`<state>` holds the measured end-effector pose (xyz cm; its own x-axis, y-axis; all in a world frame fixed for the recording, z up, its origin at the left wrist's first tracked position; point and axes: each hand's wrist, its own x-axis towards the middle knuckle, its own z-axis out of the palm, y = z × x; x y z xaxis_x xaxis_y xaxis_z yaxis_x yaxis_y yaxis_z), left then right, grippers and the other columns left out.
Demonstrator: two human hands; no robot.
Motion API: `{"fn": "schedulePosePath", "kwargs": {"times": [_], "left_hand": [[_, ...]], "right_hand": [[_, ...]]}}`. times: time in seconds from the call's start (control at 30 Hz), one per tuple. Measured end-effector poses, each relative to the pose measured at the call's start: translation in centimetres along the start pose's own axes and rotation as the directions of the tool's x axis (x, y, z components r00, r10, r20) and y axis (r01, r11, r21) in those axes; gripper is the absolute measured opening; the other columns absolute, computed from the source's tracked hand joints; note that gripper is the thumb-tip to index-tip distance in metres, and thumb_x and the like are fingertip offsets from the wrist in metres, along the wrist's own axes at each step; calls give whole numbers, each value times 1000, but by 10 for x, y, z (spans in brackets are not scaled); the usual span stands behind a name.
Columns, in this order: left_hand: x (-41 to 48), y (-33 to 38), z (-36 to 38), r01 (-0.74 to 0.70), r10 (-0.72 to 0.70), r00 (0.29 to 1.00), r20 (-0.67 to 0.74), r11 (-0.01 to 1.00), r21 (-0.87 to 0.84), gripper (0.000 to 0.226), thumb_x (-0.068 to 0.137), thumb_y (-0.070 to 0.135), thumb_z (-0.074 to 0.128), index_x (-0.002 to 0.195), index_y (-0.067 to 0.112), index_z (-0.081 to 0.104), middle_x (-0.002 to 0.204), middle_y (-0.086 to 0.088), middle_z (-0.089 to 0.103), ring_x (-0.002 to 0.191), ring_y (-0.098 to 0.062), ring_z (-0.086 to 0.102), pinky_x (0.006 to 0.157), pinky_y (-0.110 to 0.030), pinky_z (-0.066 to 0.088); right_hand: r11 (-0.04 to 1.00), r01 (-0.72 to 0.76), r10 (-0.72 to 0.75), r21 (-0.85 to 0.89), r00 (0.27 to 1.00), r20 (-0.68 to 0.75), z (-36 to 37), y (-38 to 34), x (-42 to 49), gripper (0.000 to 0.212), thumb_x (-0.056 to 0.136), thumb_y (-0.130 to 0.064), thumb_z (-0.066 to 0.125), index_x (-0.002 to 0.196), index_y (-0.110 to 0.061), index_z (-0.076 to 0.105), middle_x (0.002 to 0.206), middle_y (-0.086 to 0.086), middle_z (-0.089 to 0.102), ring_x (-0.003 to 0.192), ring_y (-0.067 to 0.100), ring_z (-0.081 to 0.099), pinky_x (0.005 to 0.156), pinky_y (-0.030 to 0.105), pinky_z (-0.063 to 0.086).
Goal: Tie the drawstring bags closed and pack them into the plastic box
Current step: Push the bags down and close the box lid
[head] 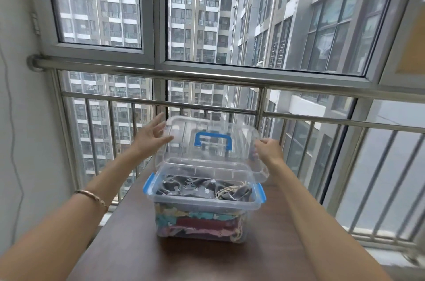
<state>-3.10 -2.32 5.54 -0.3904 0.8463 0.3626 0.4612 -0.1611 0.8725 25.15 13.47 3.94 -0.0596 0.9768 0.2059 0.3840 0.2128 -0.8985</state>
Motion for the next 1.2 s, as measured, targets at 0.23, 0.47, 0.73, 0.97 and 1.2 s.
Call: {"fn": "schedulePosePath", "kwargs": {"times": [0.23, 0.47, 0.73, 0.97, 1.2], "left_hand": [[-15, -37, 17, 211, -226, 973, 51, 954, 214, 86, 84, 7, 67, 152, 24, 18, 145, -12, 45, 132, -31, 45, 105, -48, 41], [-24, -54, 20, 283, -306, 946, 104, 940, 190, 76, 89, 11, 62, 152, 20, 20, 148, -11, 41, 136, -27, 41, 107, -42, 38], [-26, -68, 4, 382, -421, 898, 129, 891, 246, 70, 89, 21, 66, 148, 18, 29, 149, -13, 38, 132, -29, 42, 102, -46, 45], [-30, -60, 7, 620, -659, 752, -14, 700, 354, 59, 88, 52, 58, 116, 0, 49, 80, -14, 55, 60, -18, 51, 57, -34, 59], [-40, -58, 34, 426, -281, 899, -335, 735, 528, 43, 89, 35, 65, 123, 9, 59, 119, -9, 65, 98, -26, 62, 74, -33, 49]], "right_hand": [[922, -105, 199, -373, 954, 225, 13, 20, -23, 17, 90, -4, 43, 73, -6, 45, 62, 3, 41, 52, 14, 35, 46, 25, 24], [878, -54, 175, -476, 961, 215, 12, 24, -38, 13, 92, -9, 44, 80, -7, 46, 73, 4, 48, 55, 12, 39, 45, 25, 27], [888, -58, 194, -457, 947, 258, 21, 33, -52, 25, 86, -5, 40, 103, 1, 59, 90, 12, 62, 84, 30, 59, 68, 29, 43], [870, -136, 262, -474, 942, 210, 25, 49, -59, 50, 91, -37, 28, 138, -23, 39, 143, 16, 42, 123, 36, 43, 106, 50, 35], [851, -27, 29, -524, 1000, -5, 30, 50, -66, 64, 95, -26, 44, 152, -23, 14, 114, 10, 61, 92, 28, 61, 68, 35, 44]]}}
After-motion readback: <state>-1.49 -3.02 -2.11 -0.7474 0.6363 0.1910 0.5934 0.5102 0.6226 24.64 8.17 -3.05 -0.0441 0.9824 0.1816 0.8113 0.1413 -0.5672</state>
